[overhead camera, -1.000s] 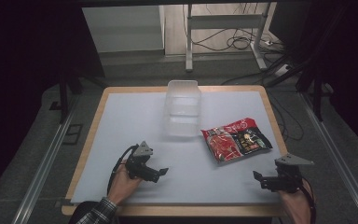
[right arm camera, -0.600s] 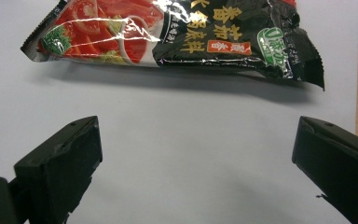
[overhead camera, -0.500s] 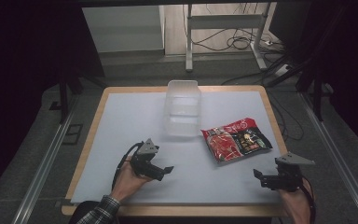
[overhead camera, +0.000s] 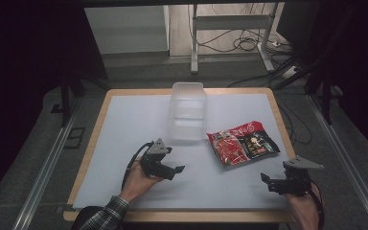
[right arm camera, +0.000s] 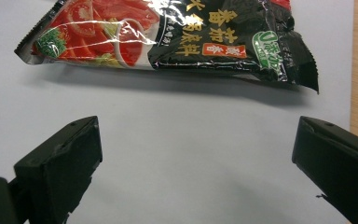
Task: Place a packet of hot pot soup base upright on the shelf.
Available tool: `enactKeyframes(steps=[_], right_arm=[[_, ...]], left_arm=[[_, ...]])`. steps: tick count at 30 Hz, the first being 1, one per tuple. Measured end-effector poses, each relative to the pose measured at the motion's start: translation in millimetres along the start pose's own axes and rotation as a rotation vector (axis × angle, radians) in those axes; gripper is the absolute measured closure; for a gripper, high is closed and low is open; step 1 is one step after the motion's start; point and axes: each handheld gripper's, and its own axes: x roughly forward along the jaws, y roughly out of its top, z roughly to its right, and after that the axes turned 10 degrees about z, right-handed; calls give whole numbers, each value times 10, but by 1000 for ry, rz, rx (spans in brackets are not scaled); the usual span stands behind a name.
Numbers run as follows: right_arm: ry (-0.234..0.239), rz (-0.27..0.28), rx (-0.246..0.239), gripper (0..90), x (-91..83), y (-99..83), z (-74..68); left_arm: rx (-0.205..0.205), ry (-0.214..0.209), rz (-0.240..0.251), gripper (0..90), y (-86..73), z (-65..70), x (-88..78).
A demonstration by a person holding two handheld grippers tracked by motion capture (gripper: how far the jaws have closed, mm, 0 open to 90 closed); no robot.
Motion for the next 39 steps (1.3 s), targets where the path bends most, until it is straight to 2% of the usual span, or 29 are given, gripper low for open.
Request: enactKeyframes(steps=[4,8,17,29,33,35,38,39], right_arm=[[-1,-2,-1,20,3,-1,-2],[-5,0,-2,20,3,-3,4],[-4,-3,1,20,9,-8,7],[-4,-12,-2,19,20,-14,6],[-1,-11,2,19,26,-21,10],[0,-11,1,18,27,-21,10],[1,-14,-2,19,27,-20,8],[0,-14,-2,19,27,-21,8]], left_arm=[[13,-11,-3,200,59,19,71],[29,-42,2,272,149,27,165],[29,-70,26,388,278,30,324],[52,-108,25,567,460,98,638],[54,-133,32,710,519,150,759],[60,-142,27,746,541,174,827],[62,-146,39,897,568,213,931],[60,-146,45,897,580,230,1000]])
